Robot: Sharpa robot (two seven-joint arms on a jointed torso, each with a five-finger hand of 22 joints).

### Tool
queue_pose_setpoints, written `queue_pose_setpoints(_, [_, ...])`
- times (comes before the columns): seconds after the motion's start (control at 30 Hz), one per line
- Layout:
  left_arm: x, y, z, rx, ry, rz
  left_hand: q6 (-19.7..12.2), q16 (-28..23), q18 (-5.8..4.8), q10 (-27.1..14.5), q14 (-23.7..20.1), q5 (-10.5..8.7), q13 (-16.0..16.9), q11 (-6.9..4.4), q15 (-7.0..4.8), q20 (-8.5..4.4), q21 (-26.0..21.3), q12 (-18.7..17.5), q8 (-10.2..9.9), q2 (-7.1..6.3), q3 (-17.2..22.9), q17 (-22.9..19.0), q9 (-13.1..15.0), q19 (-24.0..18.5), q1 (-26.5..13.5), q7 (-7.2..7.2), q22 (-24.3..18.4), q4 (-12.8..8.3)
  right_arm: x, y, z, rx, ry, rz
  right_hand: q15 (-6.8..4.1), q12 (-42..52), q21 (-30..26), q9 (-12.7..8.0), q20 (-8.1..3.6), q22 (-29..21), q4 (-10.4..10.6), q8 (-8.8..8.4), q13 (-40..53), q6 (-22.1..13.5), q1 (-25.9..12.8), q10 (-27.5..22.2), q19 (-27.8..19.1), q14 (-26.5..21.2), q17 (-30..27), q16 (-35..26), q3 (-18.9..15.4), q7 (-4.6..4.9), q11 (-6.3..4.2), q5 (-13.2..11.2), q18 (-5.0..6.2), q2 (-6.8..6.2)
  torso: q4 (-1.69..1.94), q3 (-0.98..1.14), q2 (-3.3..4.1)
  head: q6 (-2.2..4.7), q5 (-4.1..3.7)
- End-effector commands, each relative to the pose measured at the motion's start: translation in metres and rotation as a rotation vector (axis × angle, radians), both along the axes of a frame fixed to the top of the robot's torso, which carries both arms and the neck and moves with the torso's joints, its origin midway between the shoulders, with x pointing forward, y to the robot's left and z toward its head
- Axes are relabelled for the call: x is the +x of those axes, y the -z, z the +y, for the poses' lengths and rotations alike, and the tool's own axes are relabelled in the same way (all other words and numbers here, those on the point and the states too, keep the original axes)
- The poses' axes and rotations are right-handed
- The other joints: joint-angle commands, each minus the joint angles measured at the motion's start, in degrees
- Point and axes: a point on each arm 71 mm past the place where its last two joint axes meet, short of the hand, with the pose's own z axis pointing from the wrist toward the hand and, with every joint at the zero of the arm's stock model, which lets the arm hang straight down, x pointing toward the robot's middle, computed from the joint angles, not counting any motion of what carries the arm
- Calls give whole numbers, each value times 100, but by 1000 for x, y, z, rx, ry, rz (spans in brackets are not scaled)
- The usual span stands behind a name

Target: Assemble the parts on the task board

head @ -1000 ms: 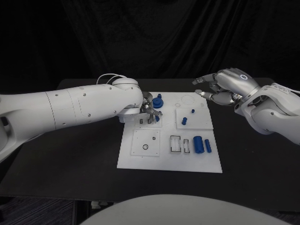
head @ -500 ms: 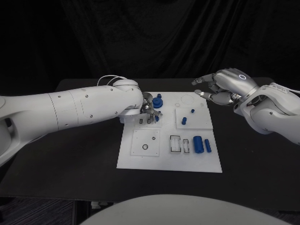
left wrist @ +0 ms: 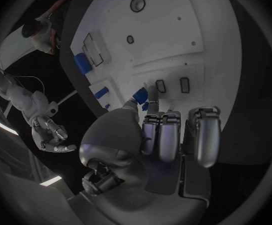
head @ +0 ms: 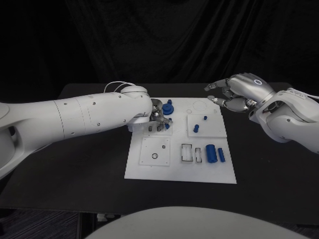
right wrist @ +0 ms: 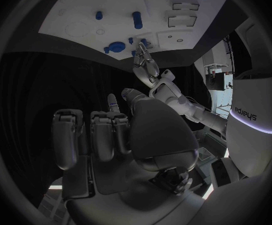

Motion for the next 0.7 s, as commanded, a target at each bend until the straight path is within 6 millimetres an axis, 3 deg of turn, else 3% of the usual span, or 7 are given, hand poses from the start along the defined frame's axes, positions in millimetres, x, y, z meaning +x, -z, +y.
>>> queue_pose_setpoints(0.03, [-1, 0, -3, -19, 18, -6, 50, 15, 5, 614, 607, 33, 1494, 27, 48, 38, -28, 12, -35, 9, 33, 1508, 0, 55, 57, -7, 429, -3, 1, 1, -1, -8, 19, 7, 27, 30, -6, -8, 16, 1405, -9, -27, 1508, 52, 48, 597, 443, 594, 1466, 8, 47, 1, 3, 47, 35, -6, -5, 5, 0, 0, 3])
queue_pose_setpoints(0.4, [0, 0, -3, -29, 24, -9, 84, 15, 8, 614, 607, 154, 1494, 19, 43, 36, -41, 12, -102, -25, 130, 1508, 21, 49, 132, -17, 425, -82, 2, 1, -1, -11, 22, 12, 27, 30, -6, -8, 16, 1405, -9, -27, 1508, 52, 48, 597, 443, 594, 1466, 8, 47, 1, 3, 47, 35, -6, -4, 6, 3, 0, 10])
queue_pose_setpoints(0.7, [0, 0, -3, -44, 32, -15, 112, 15, 10, 614, 607, 359, 1494, 10, 36, 31, -54, 12, -180, -81, 270, 1508, 58, 43, 217, -29, 423, -185, 2, 1, 0, -13, 22, 15, 26, 30, -29, -10, 16, 1397, -16, -27, 1508, 62, 55, 597, 430, 587, 1439, -9, 62, 1, 3, 58, 41, -5, -4, 3, 1, 0, 16])
